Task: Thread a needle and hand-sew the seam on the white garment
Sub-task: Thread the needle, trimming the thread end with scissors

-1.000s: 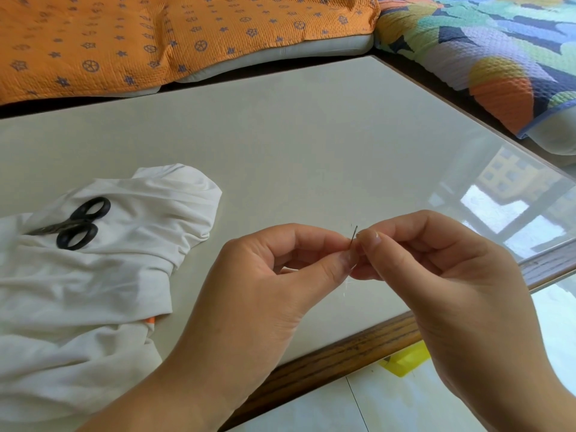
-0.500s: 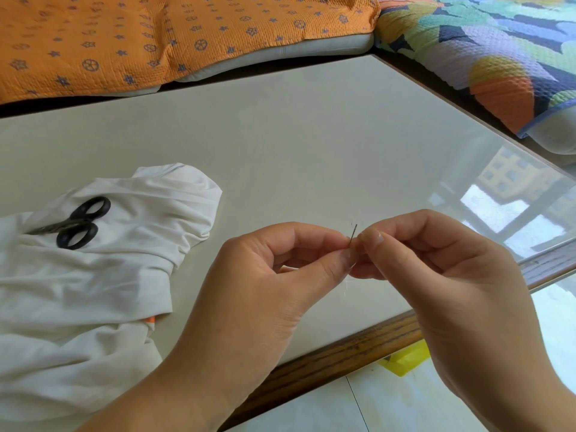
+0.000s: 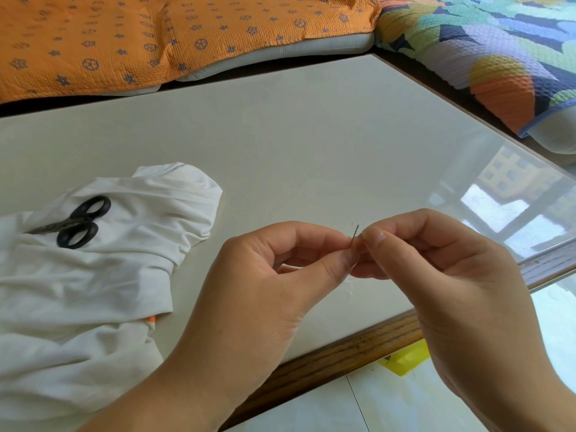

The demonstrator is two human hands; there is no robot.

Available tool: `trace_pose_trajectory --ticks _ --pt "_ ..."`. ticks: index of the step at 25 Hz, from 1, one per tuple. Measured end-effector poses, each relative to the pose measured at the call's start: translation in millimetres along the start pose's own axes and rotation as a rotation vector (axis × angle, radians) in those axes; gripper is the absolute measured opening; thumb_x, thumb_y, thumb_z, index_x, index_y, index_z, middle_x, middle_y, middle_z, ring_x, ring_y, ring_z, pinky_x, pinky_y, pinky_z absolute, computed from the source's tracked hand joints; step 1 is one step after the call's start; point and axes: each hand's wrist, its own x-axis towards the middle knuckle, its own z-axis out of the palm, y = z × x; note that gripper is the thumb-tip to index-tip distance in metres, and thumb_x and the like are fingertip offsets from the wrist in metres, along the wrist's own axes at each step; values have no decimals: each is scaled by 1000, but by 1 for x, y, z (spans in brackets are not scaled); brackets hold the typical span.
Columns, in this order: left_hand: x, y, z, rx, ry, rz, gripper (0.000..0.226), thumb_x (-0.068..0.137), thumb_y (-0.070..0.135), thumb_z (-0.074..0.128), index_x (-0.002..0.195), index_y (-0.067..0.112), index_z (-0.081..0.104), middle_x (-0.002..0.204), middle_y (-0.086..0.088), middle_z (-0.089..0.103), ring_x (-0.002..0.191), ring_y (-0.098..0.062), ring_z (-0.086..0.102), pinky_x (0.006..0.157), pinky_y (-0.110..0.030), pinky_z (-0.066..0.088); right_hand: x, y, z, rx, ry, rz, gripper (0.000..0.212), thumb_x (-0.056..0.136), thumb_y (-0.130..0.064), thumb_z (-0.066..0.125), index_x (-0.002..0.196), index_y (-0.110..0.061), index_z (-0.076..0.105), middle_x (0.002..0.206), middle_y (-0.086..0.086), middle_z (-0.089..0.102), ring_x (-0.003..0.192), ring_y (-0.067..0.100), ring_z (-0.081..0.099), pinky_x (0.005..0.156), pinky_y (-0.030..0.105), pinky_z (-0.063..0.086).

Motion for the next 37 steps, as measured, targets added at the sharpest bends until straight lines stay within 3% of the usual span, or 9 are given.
trace_pose_trajectory --ticks 18,37 --pt "0 -1 0 20 15 15 20 65 44 74 84 38 77 82 8 77 87 -13 72 80 -26 52 -1 3 2 -29 19 -21 11 71 -31 73 74 -20 74 69 5 73 70 20 72 75 38 61" --pt "0 -1 0 24 27 19 19 65 43 74 83 39 76 80 10 76 85 -10 72 78 -23 52 0 3 3 5 12 -11 7 74 -23 68 72 -19 74 67 5 73 67 17 71 69 26 60"
